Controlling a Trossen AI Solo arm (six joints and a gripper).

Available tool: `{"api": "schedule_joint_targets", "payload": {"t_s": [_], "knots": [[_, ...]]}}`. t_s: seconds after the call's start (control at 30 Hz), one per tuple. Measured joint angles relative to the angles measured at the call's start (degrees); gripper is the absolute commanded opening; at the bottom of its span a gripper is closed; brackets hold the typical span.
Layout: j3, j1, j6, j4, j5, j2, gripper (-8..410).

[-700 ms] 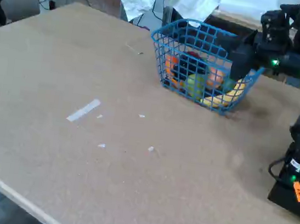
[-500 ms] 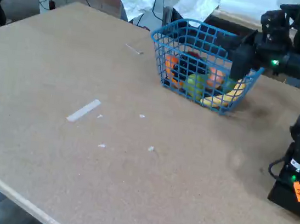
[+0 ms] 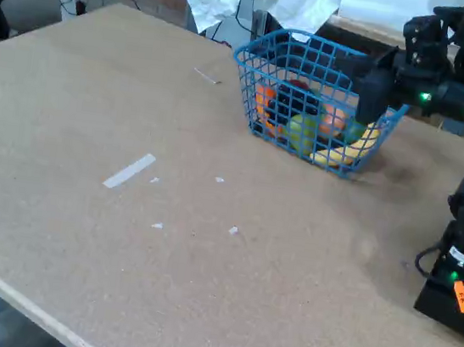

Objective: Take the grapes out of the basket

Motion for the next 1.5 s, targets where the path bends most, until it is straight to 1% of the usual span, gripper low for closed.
{"api": "schedule_joint_targets", "payload": {"t_s": [0.8, 0.93, 1.0, 1.13, 1.27, 1.4, 1.5], "knots": [[0.0, 0.0, 0.0, 0.0, 0.0, 0.0, 0], [0.0, 0.0, 1.2, 0.1, 0.2, 0.0, 0], [0.2, 0.0, 2.0, 0.0, 1.9, 0.0, 0], [2.0, 0.0, 2.8, 0.0, 8.5, 0.0, 0], [6.0, 0.0, 2.8, -0.5, 10.7, 0.8, 0], [12.9, 0.0, 1.9, -4.8, 14.4, 3.6, 0], [19.5, 0.0, 0.0, -10.1, 18.4, 7.6, 0]]}}
